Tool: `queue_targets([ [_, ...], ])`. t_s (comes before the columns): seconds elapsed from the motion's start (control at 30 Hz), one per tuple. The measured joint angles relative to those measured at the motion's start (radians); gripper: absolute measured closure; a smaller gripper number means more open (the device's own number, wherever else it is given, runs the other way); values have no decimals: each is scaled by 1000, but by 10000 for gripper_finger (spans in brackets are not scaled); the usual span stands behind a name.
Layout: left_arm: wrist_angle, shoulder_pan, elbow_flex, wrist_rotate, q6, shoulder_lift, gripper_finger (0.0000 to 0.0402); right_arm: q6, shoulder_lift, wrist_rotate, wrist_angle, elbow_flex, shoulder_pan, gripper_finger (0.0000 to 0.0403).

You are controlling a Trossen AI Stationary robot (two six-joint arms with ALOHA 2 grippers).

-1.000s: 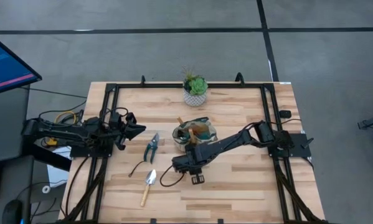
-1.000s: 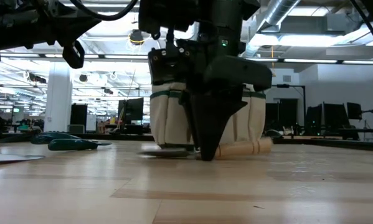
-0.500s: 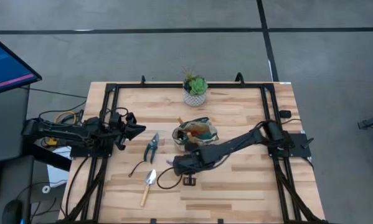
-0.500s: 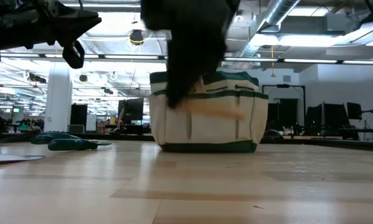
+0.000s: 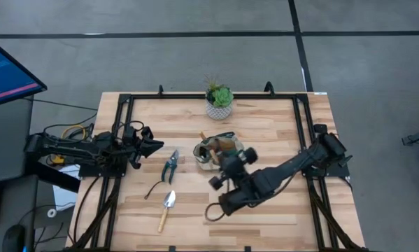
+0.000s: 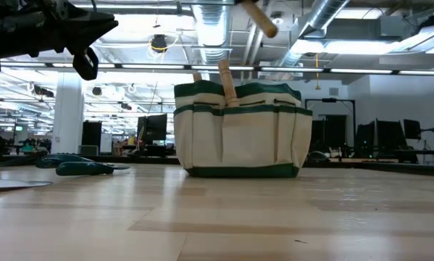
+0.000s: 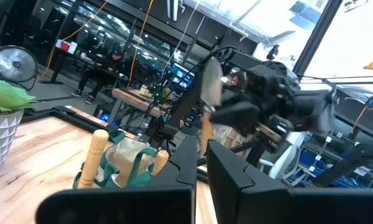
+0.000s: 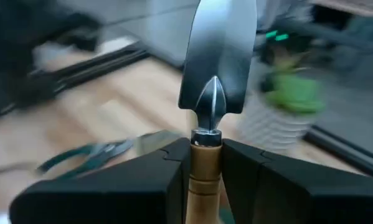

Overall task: Pick & Place Garden tools in Gardening bag
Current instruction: Put the trowel into the side pocket of the gardening bag

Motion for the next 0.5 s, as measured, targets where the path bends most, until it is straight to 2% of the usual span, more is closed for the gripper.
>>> queue_targets([
  [0.13,0,0,0,0,0,0,394,374,11,109,-290,0,16,348],
  [0.23,0,0,0,0,0,0,394,624,25,142,-460,-11,16,348],
  [0.5,0,0,0,0,0,0,394,877,21,221,-423,-151,16,347],
])
